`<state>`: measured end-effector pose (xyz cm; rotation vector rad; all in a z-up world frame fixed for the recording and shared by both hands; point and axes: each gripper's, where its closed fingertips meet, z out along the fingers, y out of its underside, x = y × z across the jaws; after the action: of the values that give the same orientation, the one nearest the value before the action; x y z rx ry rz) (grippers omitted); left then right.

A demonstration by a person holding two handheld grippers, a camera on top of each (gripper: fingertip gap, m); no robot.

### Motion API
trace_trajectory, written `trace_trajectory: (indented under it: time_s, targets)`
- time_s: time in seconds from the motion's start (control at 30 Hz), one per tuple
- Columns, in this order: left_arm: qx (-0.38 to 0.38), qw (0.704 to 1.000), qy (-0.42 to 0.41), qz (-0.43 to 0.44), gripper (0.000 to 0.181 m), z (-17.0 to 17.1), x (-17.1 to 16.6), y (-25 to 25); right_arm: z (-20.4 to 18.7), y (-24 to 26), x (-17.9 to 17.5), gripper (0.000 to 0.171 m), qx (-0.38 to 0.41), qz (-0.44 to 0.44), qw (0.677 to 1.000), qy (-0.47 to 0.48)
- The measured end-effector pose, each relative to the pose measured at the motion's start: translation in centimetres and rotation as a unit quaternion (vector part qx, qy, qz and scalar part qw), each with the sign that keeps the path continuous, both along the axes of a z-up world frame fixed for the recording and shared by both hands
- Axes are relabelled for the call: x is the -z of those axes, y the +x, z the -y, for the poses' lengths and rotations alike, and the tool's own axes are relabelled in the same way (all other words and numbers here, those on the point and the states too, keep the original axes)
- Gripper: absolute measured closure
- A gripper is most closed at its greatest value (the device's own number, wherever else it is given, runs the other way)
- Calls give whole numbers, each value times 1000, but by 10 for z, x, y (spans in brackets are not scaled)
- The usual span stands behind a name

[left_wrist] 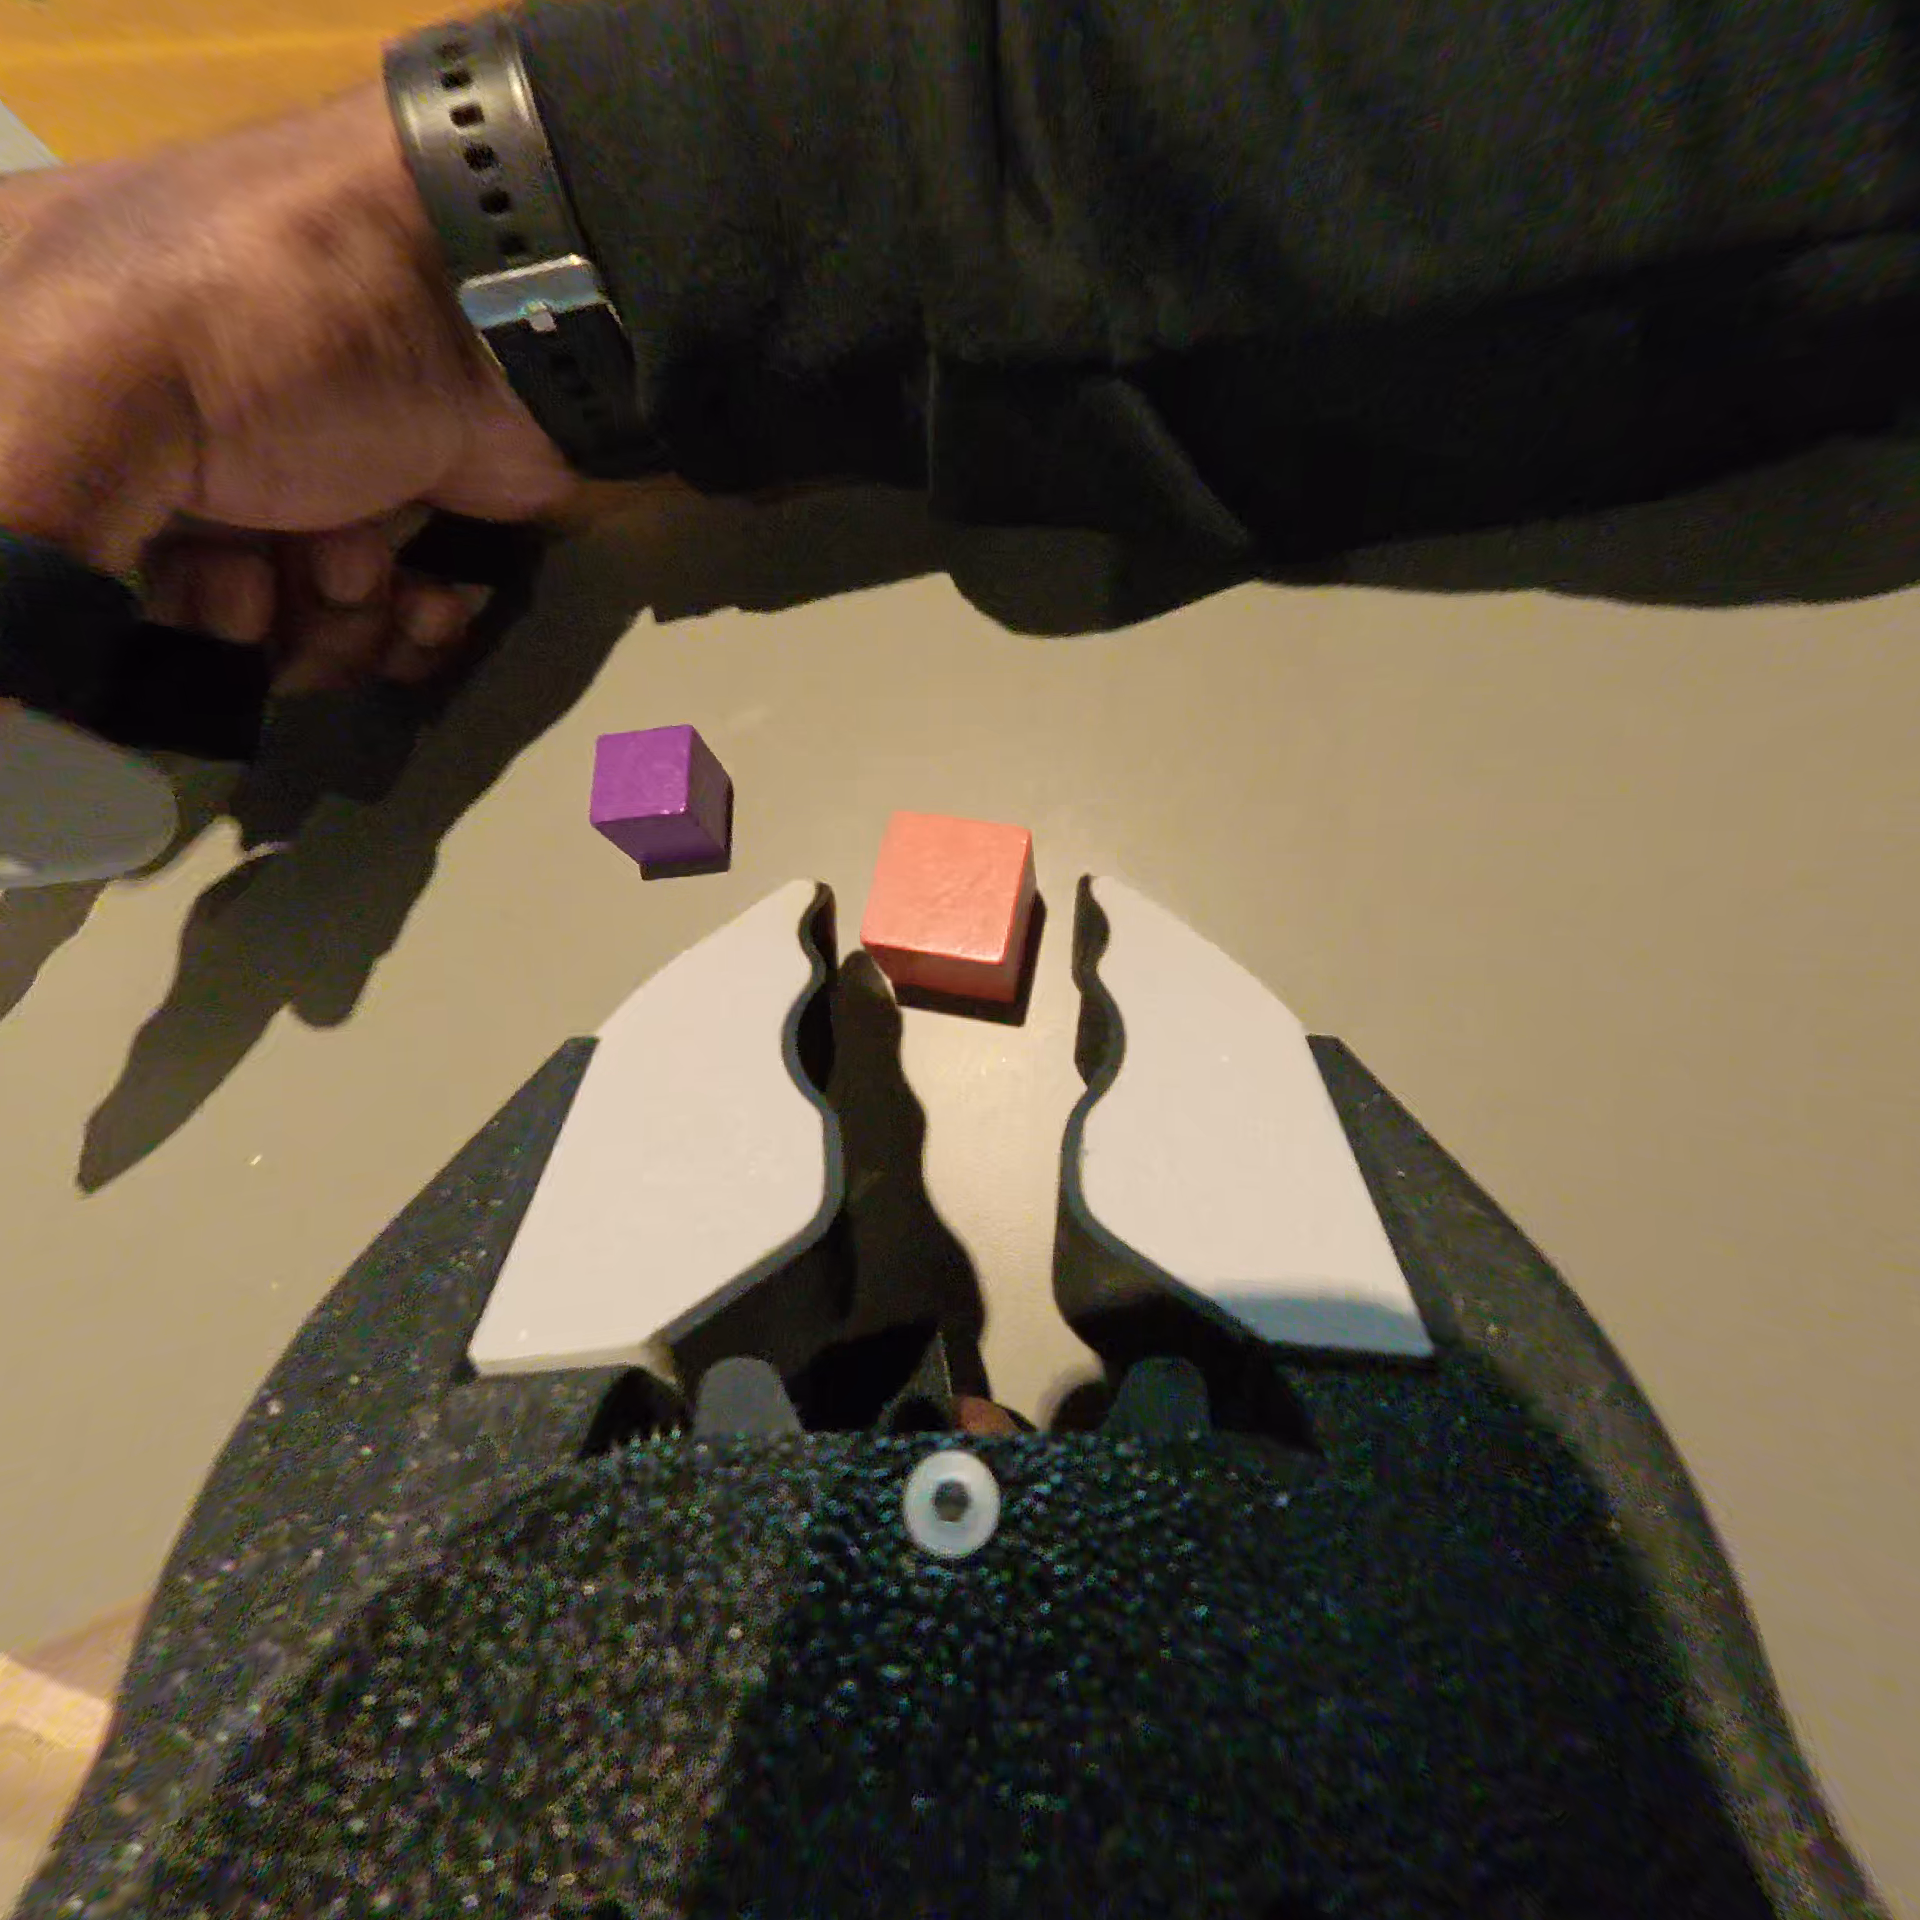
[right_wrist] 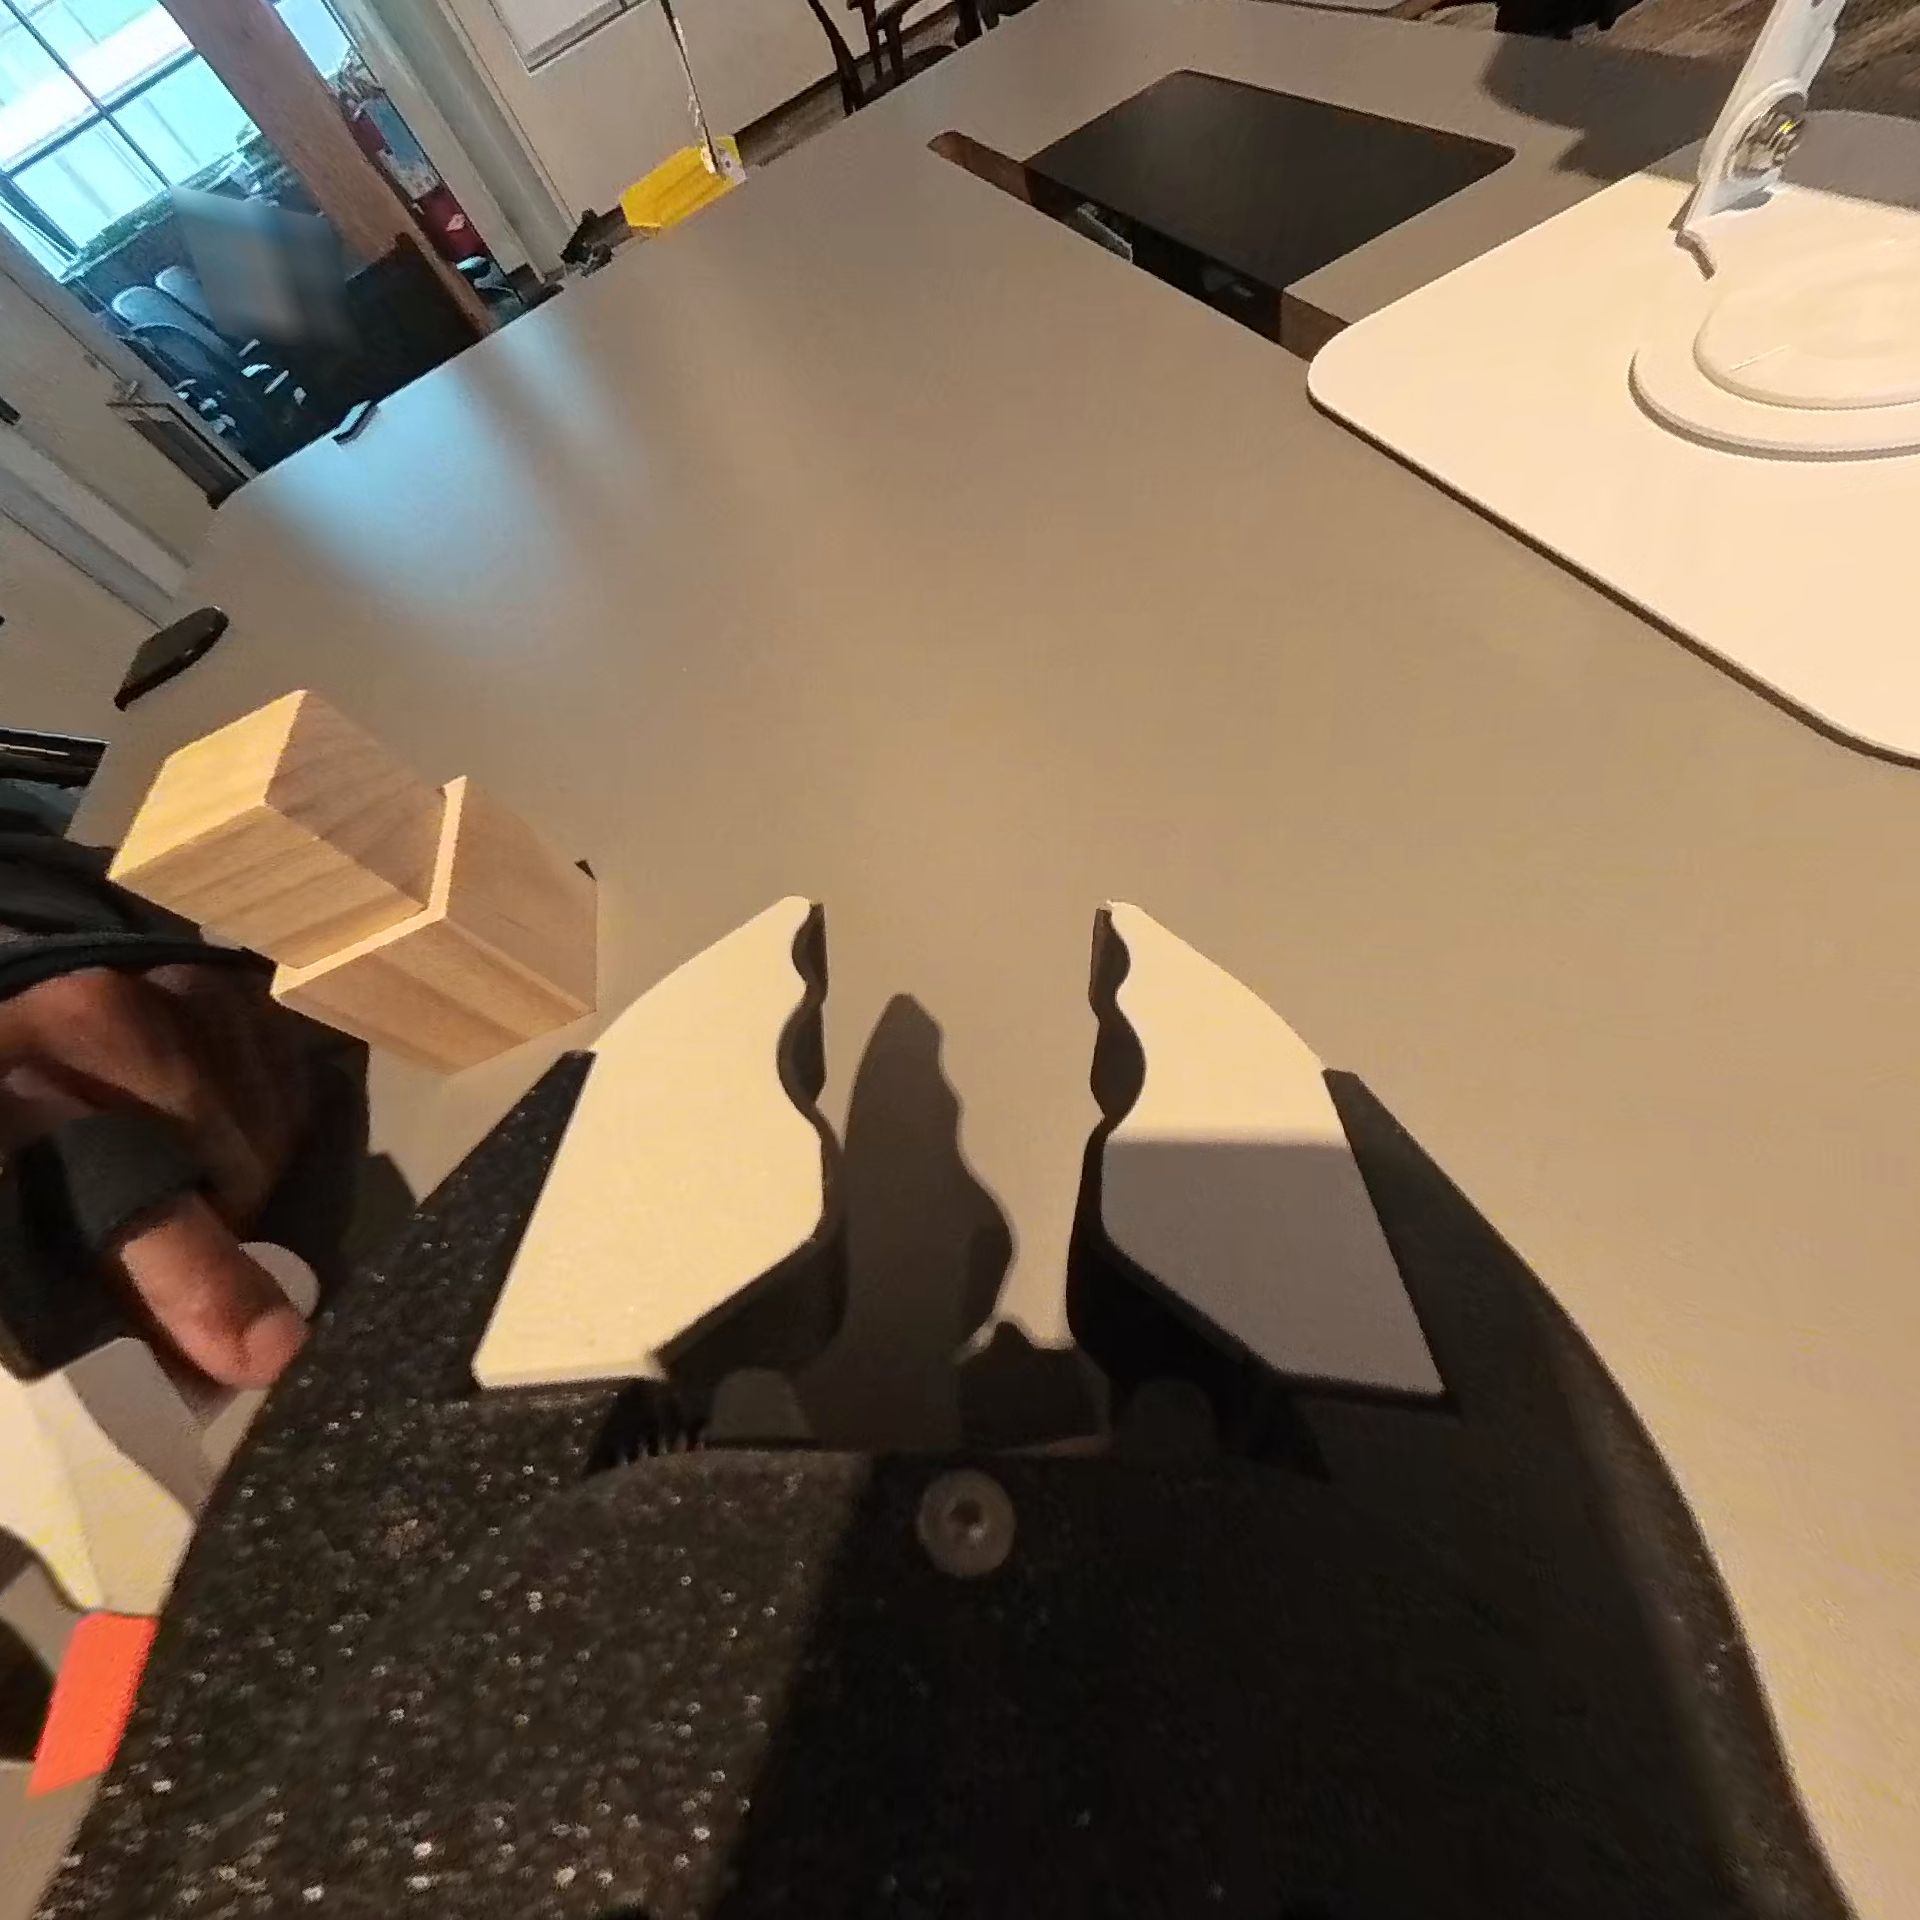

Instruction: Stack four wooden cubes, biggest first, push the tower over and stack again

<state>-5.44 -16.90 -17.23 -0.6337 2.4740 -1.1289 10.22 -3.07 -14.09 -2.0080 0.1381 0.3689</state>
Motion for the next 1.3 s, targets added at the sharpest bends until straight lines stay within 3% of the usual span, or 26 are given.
trace_trajectory:
  time_s: [0.03,0.1,0.2,0.37,0.5,0.6,0.7,0.77,1.07,1.3]
  targets:
    - [1,1000,7,-3,142,0,2,0,0,0,0,122,0,0,1000,-1]
    - [9,1000,16,-7,153,2,5,-2,0,0,0,123,0,2,1000,-1]
    - [23,1000,6,-5,153,3,3,-6,1,0,-1,123,1,2,1000,3]
    - [102,991,-77,31,154,3,-36,-26,1,0,-1,123,1,-2,1000,3]
    - [130,974,-147,113,154,-36,-103,-35,0,0,0,124,0,-4,1000,0]
    - [85,969,-163,165,154,-92,-136,-26,0,0,1,124,-2,-7,1000,-3]
    - [14,979,-116,167,154,-146,-128,-9,-1,-1,2,124,-6,-12,1000,-7]
    - [29,984,-110,137,154,-157,-119,-10,-1,-1,2,124,-9,-14,1000,-8]
    - [50,997,-64,21,154,-157,-96,11,0,-2,2,124,-11,-15,1000,-8]
    - [58,997,-46,9,154,-162,-94,4,-1,-3,3,124,-17,-22,1000,-12]
